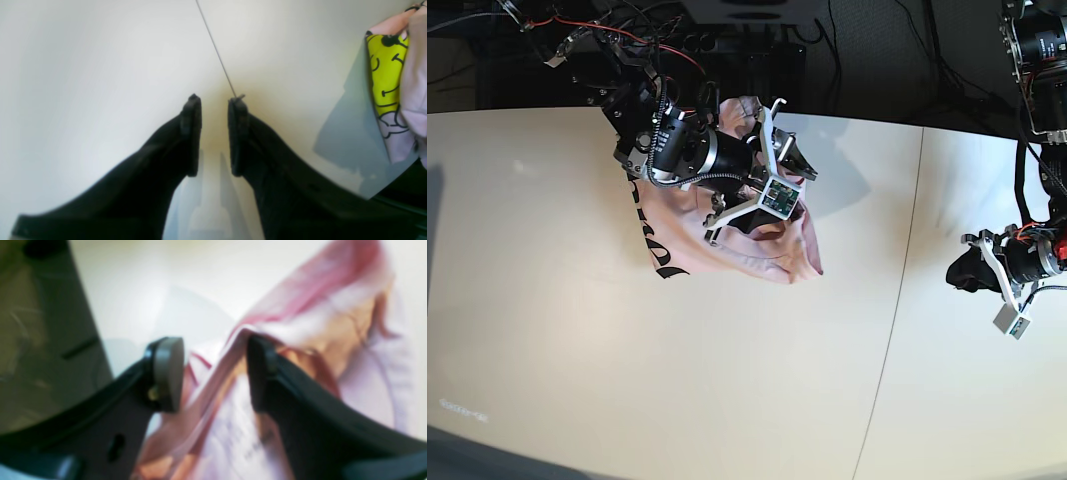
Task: Fold the T-shirt properly
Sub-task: 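Lay the bundle down with the right gripper and open it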
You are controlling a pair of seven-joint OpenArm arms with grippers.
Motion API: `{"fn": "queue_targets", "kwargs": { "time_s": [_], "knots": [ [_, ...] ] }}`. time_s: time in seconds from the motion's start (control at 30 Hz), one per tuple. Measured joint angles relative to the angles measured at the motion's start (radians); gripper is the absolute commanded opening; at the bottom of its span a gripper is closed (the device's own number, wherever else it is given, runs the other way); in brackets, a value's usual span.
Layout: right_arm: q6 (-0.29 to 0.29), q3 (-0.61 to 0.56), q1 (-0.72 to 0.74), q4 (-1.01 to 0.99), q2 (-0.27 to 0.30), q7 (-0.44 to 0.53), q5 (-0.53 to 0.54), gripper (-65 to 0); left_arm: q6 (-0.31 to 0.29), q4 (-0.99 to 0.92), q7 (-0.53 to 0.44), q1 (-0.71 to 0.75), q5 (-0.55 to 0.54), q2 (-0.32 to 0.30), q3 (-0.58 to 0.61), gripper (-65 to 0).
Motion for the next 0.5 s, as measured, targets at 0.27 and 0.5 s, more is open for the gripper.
{"fn": "queue_targets", "kwargs": {
  "time_s": [0.27,0.5],
  "knots": [
    [0.000,0.024,0.093,0.009,-0.082,0.000,0.074,-32.0,0.000,0.000,0.014,0.000,-0.107,-0.023,-0.073,-48.0],
    [0.000,0.229,0.217,-0.002,-0.101,0.003,0.069,-54.9,0.000,0.016,0.151,0.012,-0.379,-0.024,-0.161,-52.9]
  ]
}}
